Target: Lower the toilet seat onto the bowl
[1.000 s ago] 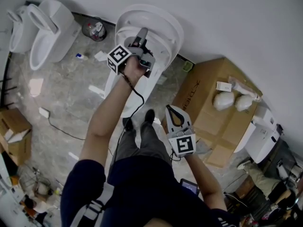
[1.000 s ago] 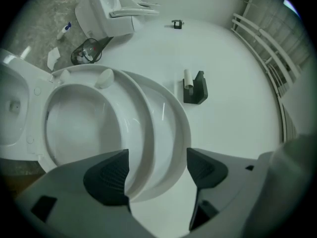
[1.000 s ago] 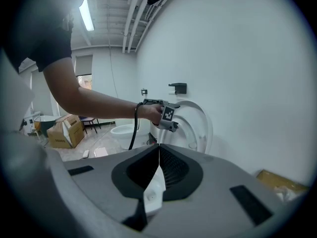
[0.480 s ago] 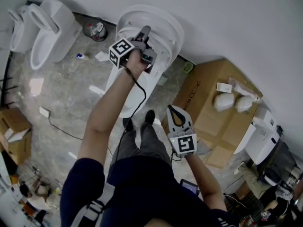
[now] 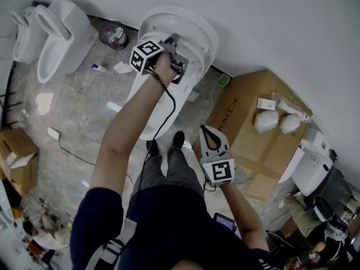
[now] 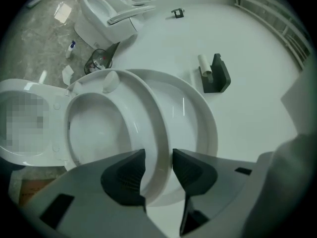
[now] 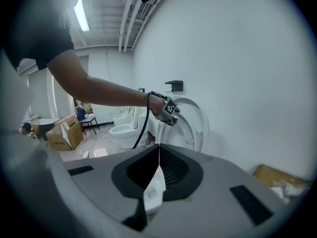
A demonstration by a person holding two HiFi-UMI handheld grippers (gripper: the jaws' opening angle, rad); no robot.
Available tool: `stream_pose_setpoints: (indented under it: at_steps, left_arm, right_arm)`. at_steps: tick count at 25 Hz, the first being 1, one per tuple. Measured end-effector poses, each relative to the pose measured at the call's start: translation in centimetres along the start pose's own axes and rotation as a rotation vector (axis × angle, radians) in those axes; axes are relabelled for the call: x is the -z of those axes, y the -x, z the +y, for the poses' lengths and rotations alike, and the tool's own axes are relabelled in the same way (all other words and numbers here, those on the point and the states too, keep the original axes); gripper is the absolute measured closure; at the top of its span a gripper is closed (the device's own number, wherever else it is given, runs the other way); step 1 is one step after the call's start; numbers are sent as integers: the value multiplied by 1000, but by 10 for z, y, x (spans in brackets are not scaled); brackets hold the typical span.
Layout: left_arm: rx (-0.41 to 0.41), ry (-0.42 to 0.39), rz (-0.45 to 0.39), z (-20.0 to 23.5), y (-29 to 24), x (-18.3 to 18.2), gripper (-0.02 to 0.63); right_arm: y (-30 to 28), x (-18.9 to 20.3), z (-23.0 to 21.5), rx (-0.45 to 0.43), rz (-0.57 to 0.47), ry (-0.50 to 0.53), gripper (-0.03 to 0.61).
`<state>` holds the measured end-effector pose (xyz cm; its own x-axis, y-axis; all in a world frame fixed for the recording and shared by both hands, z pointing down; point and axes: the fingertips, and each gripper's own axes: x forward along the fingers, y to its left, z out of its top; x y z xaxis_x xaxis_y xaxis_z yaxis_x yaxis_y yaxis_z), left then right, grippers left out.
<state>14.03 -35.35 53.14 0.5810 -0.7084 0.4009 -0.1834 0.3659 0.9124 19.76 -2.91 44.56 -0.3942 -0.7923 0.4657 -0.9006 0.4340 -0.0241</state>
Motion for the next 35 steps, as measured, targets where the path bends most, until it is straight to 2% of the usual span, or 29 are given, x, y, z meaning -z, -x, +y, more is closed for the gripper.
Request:
stream_pose_setpoints:
  at_steps: [6,14,23,35]
  left_arm:
    - [-37,-12,-13,0,-1,0,434]
    - [-37,-33,-13,-2,1,0,456]
    - [-4,-49,-1,0,16,2,477]
    - [66,-67,41,16,69,9,492]
  right_arm:
    - [3,4,-2,3,7,-5,555]
    - [6,6,0,-2,4,-6,555]
    - [4,6,18,-37,2,5,555]
    - [4,8,39,-76,0,24,555]
